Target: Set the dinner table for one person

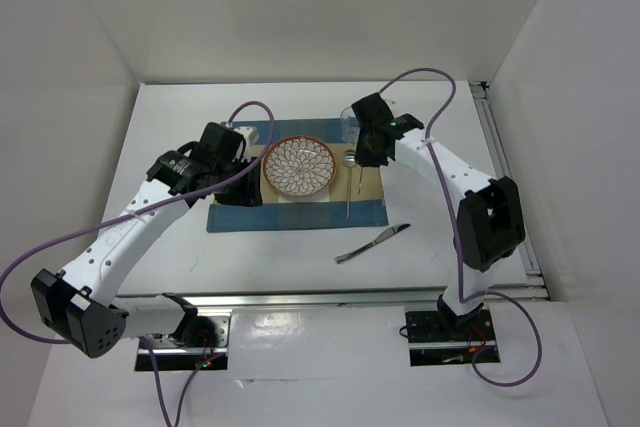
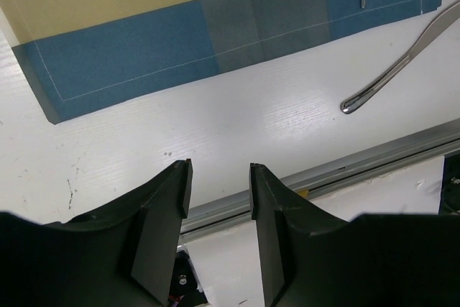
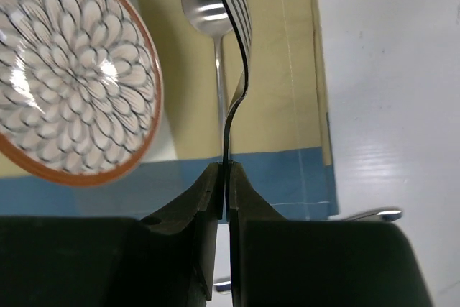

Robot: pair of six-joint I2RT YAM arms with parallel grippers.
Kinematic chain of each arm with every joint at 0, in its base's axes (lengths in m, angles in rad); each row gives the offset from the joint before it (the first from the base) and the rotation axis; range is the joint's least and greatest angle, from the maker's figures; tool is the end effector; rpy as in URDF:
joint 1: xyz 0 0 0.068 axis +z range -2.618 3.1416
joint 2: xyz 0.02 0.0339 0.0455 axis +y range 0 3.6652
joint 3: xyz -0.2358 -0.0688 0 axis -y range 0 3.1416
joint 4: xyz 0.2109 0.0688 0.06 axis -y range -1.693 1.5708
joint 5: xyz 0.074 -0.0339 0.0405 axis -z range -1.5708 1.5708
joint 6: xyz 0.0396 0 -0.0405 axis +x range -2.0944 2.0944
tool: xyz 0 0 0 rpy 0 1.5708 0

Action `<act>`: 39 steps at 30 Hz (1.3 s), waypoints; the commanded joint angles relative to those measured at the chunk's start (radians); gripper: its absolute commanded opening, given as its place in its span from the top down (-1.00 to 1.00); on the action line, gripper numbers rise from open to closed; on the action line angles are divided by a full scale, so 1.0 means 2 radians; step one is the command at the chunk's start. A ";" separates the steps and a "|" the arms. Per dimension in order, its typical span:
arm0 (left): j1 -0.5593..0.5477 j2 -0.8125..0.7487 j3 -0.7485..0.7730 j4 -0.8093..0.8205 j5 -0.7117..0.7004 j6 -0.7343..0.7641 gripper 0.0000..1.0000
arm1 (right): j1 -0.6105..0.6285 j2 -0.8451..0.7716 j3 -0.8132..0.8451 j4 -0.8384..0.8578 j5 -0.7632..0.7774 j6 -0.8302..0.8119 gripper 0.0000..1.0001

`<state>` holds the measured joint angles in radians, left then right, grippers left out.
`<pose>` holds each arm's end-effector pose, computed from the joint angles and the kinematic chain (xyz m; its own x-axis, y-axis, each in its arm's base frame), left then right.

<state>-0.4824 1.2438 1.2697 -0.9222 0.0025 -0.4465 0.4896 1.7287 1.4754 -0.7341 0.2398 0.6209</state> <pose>0.1988 -0.1042 0.3135 -0.8250 -0.0554 -0.5624 0.1209 0.9548 -0.2714 0.3029 0.1508 0.2577 -0.7977 0.2153 -0.5634 0.1509 0.9756 0.1592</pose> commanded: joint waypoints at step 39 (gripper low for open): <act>-0.001 -0.096 0.094 -0.064 -0.184 -0.142 -0.09 | 0.119 0.268 0.336 0.043 -0.269 -0.049 1.00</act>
<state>-0.4831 1.1530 1.3777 -1.0153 -0.2321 -0.6212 0.7120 2.1109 1.9850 -0.6491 -0.2310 0.4763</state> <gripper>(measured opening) 0.544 0.130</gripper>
